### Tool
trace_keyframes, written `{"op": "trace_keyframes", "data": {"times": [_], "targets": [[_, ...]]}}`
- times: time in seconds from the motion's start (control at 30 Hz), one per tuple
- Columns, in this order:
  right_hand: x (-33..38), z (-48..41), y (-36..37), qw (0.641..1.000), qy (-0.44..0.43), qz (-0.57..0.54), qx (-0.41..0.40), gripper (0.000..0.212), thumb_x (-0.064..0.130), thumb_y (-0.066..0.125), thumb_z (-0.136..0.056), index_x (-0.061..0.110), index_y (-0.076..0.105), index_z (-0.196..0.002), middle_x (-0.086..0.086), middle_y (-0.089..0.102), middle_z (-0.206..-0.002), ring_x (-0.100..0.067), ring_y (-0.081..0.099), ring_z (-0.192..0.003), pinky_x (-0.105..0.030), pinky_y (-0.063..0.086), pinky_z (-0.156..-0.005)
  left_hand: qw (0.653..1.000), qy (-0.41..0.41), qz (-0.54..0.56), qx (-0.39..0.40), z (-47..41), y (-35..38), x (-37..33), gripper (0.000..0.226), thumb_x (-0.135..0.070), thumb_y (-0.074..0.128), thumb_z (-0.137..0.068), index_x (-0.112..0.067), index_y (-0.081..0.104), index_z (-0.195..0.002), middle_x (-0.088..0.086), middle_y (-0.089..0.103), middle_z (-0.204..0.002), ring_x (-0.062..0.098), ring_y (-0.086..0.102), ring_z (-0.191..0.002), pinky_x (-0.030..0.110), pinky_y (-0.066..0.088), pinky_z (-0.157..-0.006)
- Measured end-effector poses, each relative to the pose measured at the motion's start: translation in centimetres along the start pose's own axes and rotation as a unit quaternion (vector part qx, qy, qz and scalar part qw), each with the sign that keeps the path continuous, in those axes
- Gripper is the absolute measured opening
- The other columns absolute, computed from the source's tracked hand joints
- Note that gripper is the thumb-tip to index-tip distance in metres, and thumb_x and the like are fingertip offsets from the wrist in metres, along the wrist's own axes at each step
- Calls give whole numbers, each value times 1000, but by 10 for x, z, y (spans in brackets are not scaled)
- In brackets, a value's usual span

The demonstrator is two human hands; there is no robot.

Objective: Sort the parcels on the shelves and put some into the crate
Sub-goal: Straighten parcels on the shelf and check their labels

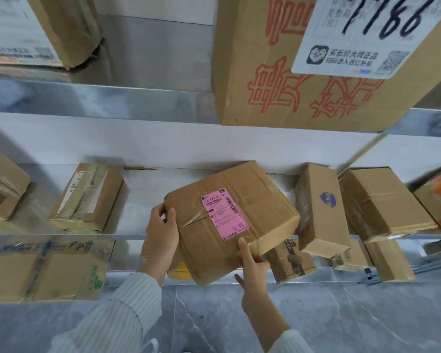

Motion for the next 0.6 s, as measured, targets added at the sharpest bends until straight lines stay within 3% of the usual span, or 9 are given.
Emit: {"op": "trace_keyframes", "data": {"times": [0.07,0.13,0.2,0.3,0.4,0.6], "targets": [[21,-5,-17,998,-49,6,-46,89,45,80,-71,15,30,-138,-7,49,-134,-28,51,-122,-51,44,-104,1000,14,-25,-3,-9,1,-4,34,-23,46,-99,-8,52,-129,10,59,-128,30,54,-117,40,42,-94],[41,-9,-32,993,-91,15,-74,92,46,81,-69,20,30,-140,-6,50,-136,-27,52,-123,-50,47,-102,999,28,-43,3,-24,2,-8,33,-22,45,-100,-9,52,-128,10,59,-129,31,55,-116,43,42,-95],[52,-16,-40,992,-107,25,-61,77,40,81,-72,18,38,-132,-8,59,-122,-28,62,-110,-42,58,-83,997,37,-65,20,-39,3,-13,31,-23,44,-100,-11,53,-127,9,59,-128,30,55,-114,41,42,-92],[61,-23,-34,991,-115,71,-14,45,28,78,-79,4,51,-105,-19,66,-102,-31,70,-89,-31,58,-57,991,45,-124,36,-64,5,-23,30,-27,40,-100,-18,52,-126,4,59,-126,30,55,-112,36,39,-85],[66,-26,-15,986,-111,118,42,24,21,72,-85,1,61,-93,-23,70,-96,-30,72,-87,-32,58,-60,986,66,-140,63,-83,20,-36,33,-28,35,-101,-21,50,-130,5,58,-127,28,55,-113,38,40,-86],[57,-10,26,972,-74,166,151,18,16,68,-88,-1,66,-93,-18,73,-99,-24,71,-91,-33,60,-72,978,85,-168,84,-123,27,-49,39,-27,34,-103,-18,47,-138,10,52,-137,31,49,-123,41,38,-99]]}}
Point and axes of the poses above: each hand's wrist, its own z-axis away from the middle knuckle, its own y-axis out of the palm, x = y × z, the point moved 9 cm from there along -z, towards the middle knuckle
